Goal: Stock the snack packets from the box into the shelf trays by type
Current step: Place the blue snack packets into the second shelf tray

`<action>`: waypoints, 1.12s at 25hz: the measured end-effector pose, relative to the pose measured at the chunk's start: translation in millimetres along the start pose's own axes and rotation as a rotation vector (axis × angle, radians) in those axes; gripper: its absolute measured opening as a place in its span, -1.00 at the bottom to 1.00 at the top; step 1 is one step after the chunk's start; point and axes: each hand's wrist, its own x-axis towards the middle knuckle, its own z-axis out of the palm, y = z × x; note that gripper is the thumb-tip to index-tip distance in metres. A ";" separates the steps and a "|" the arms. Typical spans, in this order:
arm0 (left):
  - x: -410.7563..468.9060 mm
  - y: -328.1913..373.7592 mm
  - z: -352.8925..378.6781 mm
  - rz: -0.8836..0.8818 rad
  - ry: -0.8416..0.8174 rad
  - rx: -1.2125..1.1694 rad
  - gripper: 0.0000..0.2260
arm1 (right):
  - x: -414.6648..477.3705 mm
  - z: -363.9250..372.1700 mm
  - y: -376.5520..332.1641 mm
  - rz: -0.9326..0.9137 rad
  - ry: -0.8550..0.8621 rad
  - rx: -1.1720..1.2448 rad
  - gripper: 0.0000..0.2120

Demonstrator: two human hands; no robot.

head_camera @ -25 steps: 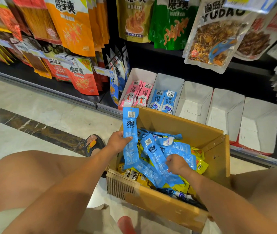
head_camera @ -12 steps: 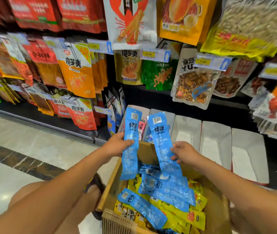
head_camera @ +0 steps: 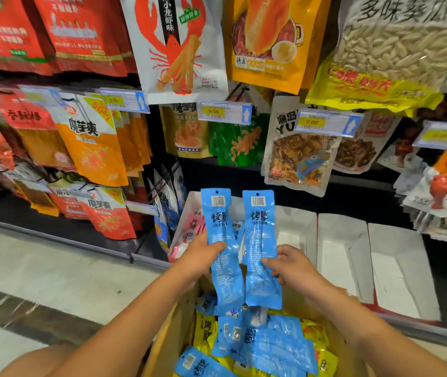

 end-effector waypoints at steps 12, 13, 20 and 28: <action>35.8 -7.5 23.3 -0.076 0.068 -0.148 -0.89 | 29.6 -10.6 2.4 0.023 -0.014 0.054 -0.81; 36.2 -9.0 21.8 -0.076 0.077 -0.138 -0.90 | 28.4 -10.1 1.4 0.044 -0.037 0.095 -0.73; 28.9 -11.0 16.0 -0.092 0.111 -0.178 -0.88 | 26.6 -6.8 -4.9 0.082 -0.047 0.142 -0.58; 25.5 -6.7 10.8 -0.103 0.055 -0.345 -0.79 | 27.8 -6.1 -0.8 0.029 -0.043 0.265 -0.78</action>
